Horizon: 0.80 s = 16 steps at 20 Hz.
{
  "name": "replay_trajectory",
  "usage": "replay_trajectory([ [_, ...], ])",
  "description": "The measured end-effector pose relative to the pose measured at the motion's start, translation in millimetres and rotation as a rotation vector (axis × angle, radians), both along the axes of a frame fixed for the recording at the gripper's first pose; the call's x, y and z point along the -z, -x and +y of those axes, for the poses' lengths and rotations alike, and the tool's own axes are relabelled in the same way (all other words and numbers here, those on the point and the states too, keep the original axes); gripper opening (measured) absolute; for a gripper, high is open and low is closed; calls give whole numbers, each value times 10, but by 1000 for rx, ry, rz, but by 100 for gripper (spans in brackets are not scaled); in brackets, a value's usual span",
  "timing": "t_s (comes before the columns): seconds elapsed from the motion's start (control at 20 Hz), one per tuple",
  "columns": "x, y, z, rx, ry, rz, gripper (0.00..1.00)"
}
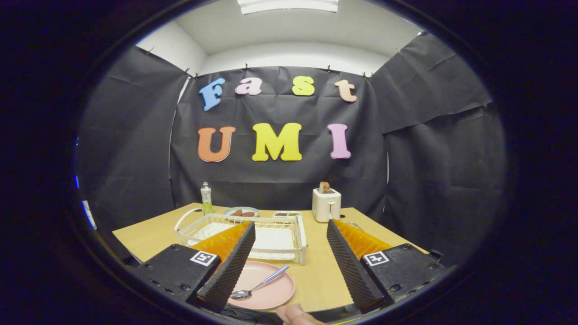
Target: Take the plate from the dish rack, then take the spoon from the basket and place it into the plate.
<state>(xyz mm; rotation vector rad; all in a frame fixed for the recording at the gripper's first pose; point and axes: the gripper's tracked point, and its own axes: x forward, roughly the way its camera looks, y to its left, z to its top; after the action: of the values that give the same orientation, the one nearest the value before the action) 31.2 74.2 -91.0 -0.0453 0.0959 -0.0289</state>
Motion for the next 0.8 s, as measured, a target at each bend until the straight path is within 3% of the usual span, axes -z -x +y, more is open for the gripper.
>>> replay_trajectory([
  [0.25,-326,185,-228,6,-31,4,100],
  [0.8,-558,385,-672,75,2,-8,100],
])
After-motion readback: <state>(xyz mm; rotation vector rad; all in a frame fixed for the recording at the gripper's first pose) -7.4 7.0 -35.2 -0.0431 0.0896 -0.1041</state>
